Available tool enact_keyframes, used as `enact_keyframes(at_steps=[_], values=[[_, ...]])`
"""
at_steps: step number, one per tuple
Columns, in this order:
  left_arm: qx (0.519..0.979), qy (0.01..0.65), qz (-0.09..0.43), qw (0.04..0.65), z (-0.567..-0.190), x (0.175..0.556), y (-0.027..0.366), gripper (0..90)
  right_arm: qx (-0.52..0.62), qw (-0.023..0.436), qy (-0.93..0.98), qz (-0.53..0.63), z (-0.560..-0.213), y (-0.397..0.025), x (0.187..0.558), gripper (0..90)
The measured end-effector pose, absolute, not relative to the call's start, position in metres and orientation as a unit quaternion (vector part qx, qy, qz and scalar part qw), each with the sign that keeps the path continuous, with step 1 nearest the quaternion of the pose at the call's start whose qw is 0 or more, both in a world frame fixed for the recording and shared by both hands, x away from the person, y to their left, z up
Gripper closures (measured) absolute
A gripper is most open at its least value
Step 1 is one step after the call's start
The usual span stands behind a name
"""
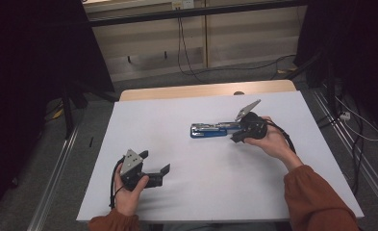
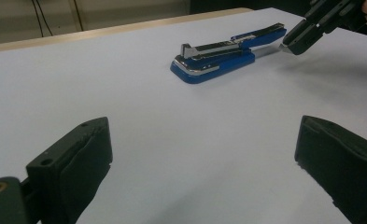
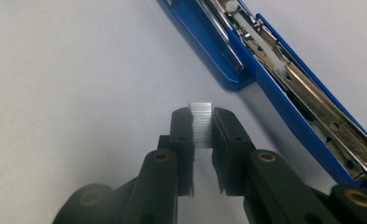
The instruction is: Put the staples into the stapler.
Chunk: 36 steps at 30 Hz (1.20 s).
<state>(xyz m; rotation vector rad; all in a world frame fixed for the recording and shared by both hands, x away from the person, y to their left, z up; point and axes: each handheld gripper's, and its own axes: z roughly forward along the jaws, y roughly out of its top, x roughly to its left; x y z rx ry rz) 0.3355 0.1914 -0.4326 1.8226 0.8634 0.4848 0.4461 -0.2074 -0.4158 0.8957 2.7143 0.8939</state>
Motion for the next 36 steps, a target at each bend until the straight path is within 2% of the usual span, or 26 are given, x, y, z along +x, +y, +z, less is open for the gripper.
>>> enact_keyframes(at_steps=[36], values=[[0.762, 0.352, 0.193, 0.508, -0.433, 0.336, 0.191, 4.1, 0.266, 0.095, 0.9, 0.331, -0.392, -0.194, 0.454, 79.3]])
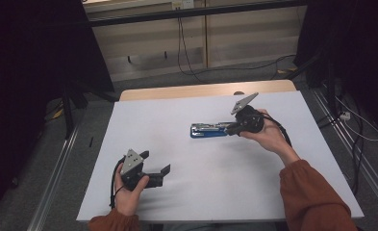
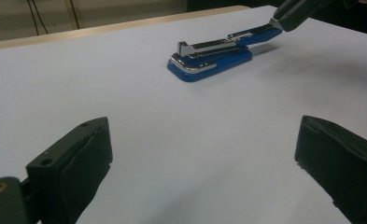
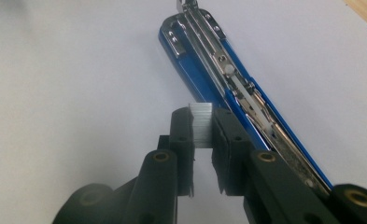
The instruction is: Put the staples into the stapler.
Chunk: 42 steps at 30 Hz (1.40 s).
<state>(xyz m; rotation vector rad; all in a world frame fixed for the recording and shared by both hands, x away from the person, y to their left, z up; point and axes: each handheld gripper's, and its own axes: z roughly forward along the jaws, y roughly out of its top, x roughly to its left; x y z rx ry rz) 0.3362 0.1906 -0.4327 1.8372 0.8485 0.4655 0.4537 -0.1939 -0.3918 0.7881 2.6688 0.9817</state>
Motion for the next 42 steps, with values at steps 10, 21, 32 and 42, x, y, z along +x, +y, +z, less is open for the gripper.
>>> enact_keyframes(at_steps=[10, 21, 32, 42], values=[[0.762, 0.354, 0.194, 0.507, -0.433, 0.336, 0.191, 4.1, 0.238, 0.099, 0.905, 0.338, -0.382, -0.175, 0.459, 79.3], [0.761, 0.353, 0.193, 0.509, -0.433, 0.336, 0.191, 4.1, 0.224, 0.103, 0.909, 0.335, -0.382, -0.164, 0.471, 79.3], [0.761, 0.356, 0.19, 0.508, -0.434, 0.336, 0.191, 4.1, 0.205, 0.102, 0.915, 0.331, -0.384, -0.15, 0.48, 79.4], [0.761, 0.356, 0.191, 0.508, -0.433, 0.336, 0.191, 4.1, 0.195, 0.106, 0.917, 0.331, -0.384, -0.14, 0.488, 79.3]])
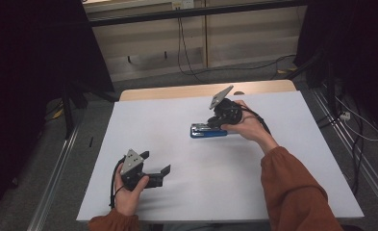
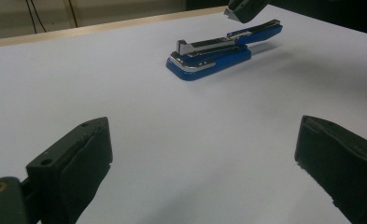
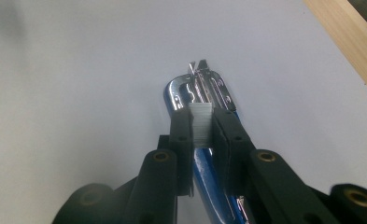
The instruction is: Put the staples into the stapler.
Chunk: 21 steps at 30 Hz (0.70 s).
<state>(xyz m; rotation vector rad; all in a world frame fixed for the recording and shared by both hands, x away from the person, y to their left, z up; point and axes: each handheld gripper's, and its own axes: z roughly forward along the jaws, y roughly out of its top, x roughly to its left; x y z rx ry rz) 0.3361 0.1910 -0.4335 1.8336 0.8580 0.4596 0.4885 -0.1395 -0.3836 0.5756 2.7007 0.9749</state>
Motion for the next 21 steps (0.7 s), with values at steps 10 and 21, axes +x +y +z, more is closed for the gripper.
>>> enact_keyframes(at_steps=[10, 21], values=[[0.76, 0.355, 0.191, 0.51, -0.433, 0.336, 0.191, 4.1, 0.184, 0.106, 0.92, 0.329, -0.387, -0.128, 0.498, 79.3], [0.76, 0.354, 0.192, 0.51, -0.433, 0.336, 0.192, 4.1, 0.17, 0.101, 0.924, 0.327, -0.391, -0.116, 0.506, 79.3]])
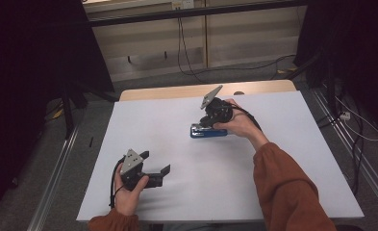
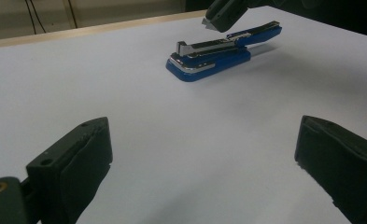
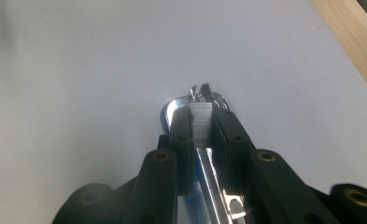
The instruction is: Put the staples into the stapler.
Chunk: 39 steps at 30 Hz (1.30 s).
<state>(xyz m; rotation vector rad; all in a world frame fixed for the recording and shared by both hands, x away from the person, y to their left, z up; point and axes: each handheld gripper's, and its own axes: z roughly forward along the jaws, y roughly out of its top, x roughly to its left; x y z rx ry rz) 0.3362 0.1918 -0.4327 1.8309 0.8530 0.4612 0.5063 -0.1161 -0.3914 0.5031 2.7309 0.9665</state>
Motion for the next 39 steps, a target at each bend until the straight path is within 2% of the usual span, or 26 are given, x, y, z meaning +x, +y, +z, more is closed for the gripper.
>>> enact_keyframes(at_steps=[15, 39], values=[[0.76, 0.349, 0.191, 0.514, -0.432, 0.336, 0.192, 4.1, 0.156, 0.095, 0.928, 0.323, -0.402, -0.101, 0.522, 79.3], [0.759, 0.352, 0.187, 0.515, -0.432, 0.336, 0.192, 4.1, 0.131, 0.092, 0.936, 0.315, -0.406, -0.105, 0.527, 79.3]])
